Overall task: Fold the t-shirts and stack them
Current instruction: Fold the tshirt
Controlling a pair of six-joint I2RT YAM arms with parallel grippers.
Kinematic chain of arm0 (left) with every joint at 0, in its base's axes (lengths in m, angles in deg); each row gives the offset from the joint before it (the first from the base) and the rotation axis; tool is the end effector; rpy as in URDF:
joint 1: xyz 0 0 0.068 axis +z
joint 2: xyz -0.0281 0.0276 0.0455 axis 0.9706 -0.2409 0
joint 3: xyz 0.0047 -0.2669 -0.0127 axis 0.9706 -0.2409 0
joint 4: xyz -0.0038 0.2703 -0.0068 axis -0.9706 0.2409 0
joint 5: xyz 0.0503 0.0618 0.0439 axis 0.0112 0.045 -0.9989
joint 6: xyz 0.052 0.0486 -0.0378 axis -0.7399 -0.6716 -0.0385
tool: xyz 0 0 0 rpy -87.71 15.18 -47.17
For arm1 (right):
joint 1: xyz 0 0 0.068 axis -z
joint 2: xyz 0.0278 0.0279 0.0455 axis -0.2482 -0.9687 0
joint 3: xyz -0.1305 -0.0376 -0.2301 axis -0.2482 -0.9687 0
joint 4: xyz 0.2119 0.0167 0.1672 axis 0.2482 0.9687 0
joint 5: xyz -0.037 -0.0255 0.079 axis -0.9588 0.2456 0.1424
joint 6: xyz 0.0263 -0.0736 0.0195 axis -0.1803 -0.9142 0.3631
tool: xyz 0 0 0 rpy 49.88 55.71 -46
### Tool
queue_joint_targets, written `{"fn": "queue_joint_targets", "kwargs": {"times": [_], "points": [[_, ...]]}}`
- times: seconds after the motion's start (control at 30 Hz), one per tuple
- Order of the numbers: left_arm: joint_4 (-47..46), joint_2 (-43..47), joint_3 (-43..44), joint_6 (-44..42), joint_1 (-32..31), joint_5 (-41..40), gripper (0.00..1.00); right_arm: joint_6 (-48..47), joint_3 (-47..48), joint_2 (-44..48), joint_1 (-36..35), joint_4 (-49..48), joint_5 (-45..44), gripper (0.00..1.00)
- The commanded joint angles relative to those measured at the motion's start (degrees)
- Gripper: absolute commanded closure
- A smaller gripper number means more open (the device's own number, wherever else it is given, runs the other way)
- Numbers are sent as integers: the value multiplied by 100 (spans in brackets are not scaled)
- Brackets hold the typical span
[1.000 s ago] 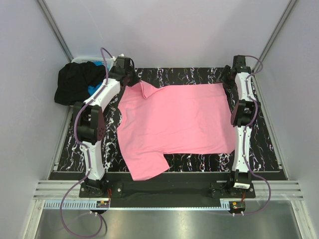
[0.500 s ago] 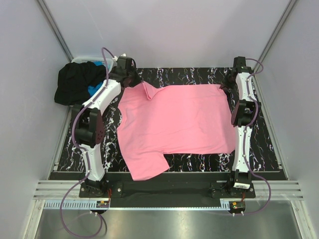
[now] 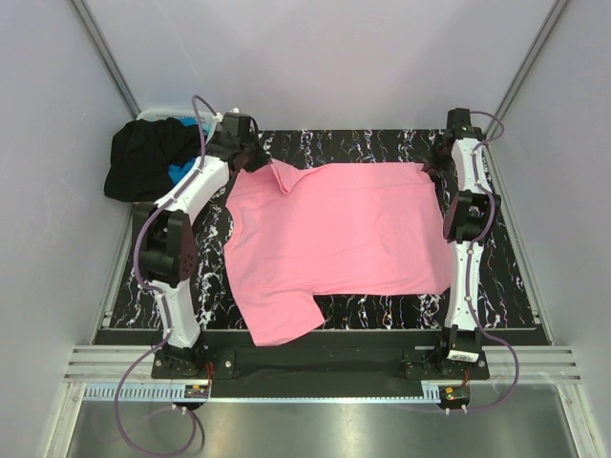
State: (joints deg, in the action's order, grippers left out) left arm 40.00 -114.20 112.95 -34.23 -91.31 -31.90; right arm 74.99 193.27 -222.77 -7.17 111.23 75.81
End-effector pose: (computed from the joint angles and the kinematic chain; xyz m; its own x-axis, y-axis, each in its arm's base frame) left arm 0.4699 -0.1306 0.2518 -0.6397 -0.5196 -0.5664 -0.1894 0.8208 -0.5390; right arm 0.5898 -0.0656 0.1269 -0.7701 0.4608 -0.4412 0.3639 0.8853 0.2896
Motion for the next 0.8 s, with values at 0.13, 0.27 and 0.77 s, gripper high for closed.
{"fn": "queue_joint_targets", "kwargs": {"times": [0.13,0.27,0.77], "points": [[-150,680,-188,-58,-14,-77,100,-269,-131,988,-17,266,-329,100],[-150,742,-188,-67,-14,-59,100,-295,-61,1112,-17,248,-207,100],[360,1269,-311,83,-14,-165,100,30,-1484,2324,-263,380,23,100]]}}
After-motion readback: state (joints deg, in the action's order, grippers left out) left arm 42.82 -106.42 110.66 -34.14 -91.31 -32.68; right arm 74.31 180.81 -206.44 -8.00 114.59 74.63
